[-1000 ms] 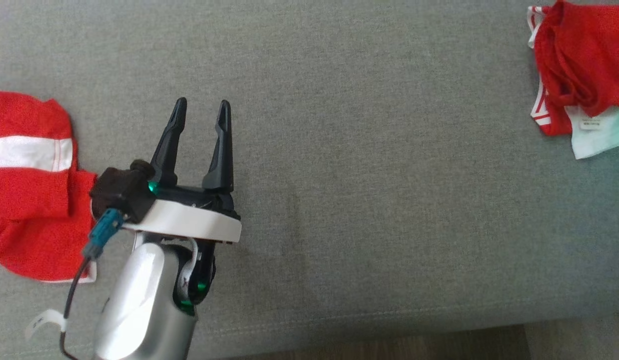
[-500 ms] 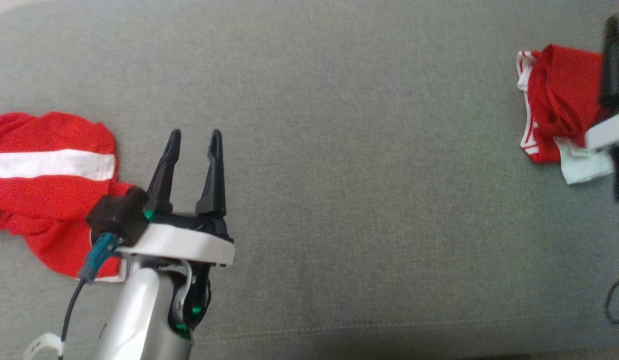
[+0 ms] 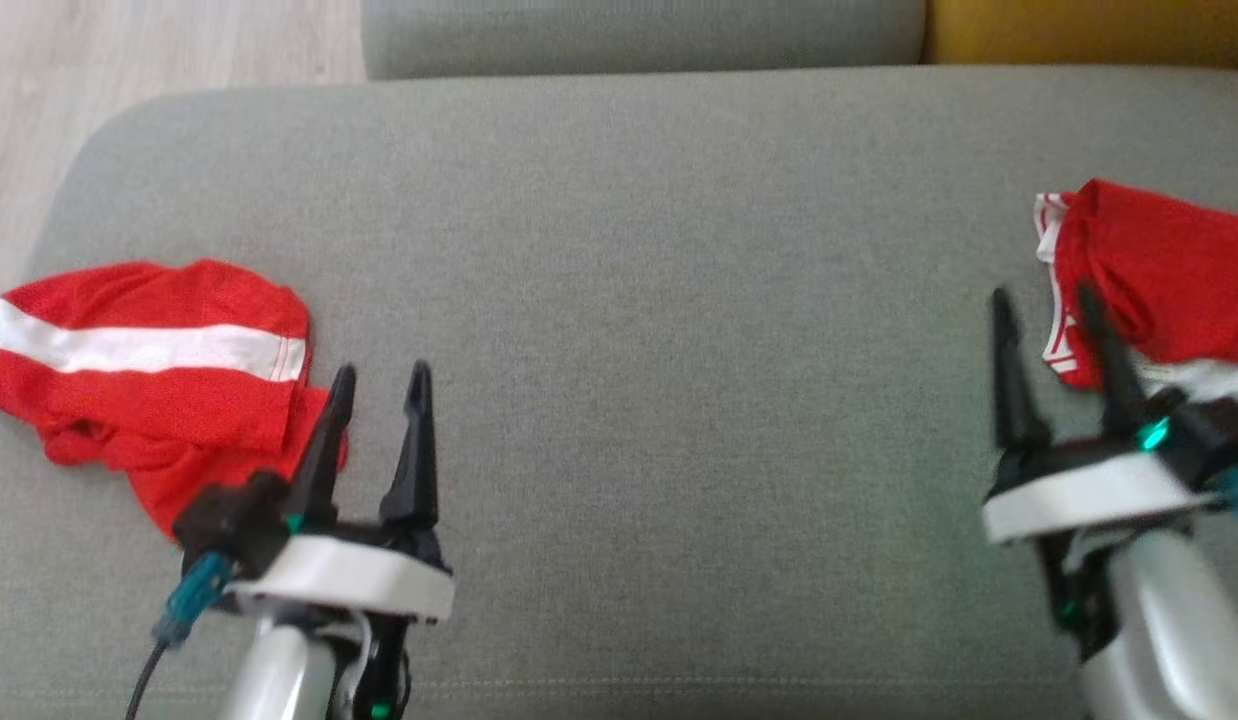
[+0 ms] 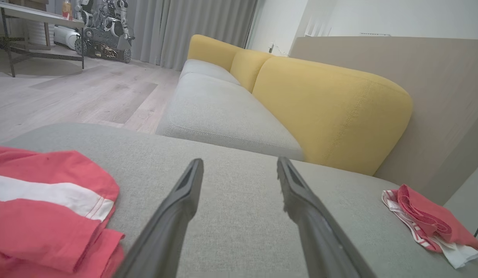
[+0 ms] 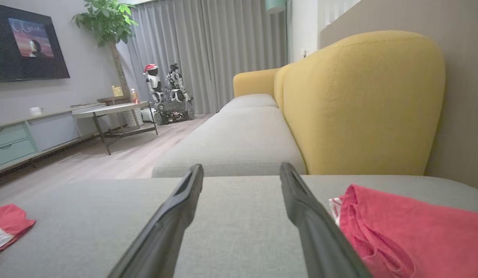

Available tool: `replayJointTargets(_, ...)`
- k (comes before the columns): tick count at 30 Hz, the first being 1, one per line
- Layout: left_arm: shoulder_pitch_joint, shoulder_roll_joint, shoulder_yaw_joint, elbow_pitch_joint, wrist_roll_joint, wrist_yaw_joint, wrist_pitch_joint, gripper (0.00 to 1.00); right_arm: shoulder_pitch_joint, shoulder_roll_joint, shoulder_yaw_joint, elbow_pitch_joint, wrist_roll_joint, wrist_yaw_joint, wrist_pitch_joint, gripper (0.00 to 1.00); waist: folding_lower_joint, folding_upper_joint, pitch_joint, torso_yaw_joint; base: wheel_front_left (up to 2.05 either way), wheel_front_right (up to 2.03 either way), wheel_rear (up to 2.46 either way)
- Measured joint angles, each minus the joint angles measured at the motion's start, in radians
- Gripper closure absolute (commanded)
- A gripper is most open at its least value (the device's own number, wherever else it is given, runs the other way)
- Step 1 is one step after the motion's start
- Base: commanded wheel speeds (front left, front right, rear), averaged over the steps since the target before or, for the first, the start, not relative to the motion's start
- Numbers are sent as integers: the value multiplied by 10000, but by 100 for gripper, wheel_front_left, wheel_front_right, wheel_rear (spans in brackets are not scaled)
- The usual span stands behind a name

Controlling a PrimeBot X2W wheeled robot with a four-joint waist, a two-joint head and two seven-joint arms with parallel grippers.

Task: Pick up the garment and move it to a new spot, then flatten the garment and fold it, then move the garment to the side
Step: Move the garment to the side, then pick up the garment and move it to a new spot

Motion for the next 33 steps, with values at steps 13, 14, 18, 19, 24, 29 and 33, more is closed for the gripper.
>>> replayJointTargets(13, 606, 17, 180, -23, 2, 15, 0, 0, 1049, 930, 54, -510, -1271, 0, -33, 0, 0, 0, -234, -82, 0, 0, 0)
replayJointTargets(14, 605, 15, 180, -31, 2, 17, 0, 0, 1051, 949, 46, -527, -1283, 0, -33, 0, 0, 0, -222, -66, 0, 0, 0)
replayJointTargets(18, 599, 17, 180, -36, 2, 23, 0, 0, 1058, 1001, -12, -568, -1283, 0, -33, 0, 0, 0, -198, 31, 0, 0, 0)
replayJointTargets(19, 599, 17, 180, -36, 2, 25, 0, 0, 1059, 1020, -21, -568, -1283, 0, -35, 0, 0, 0, -196, 68, 0, 0, 0)
replayJointTargets(24, 586, 15, 190, -36, 2, 75, 0, 0, 1075, 1045, 88, -568, -1277, 0, -35, 0, 0, 0, -155, 410, 0, 0, 0)
replayJointTargets(29, 455, 13, 201, -98, 0, 121, 0, 0, 1074, 959, 535, -523, -1204, 0, -35, 0, 0, 0, -54, 1043, 0, 0, 0)
replayJointTargets(33, 460, 13, 299, -153, -4, 198, 0, 0, 1070, 867, 773, -405, -1175, 0, -35, 0, 0, 0, -10, 1726, 0, 0, 0)
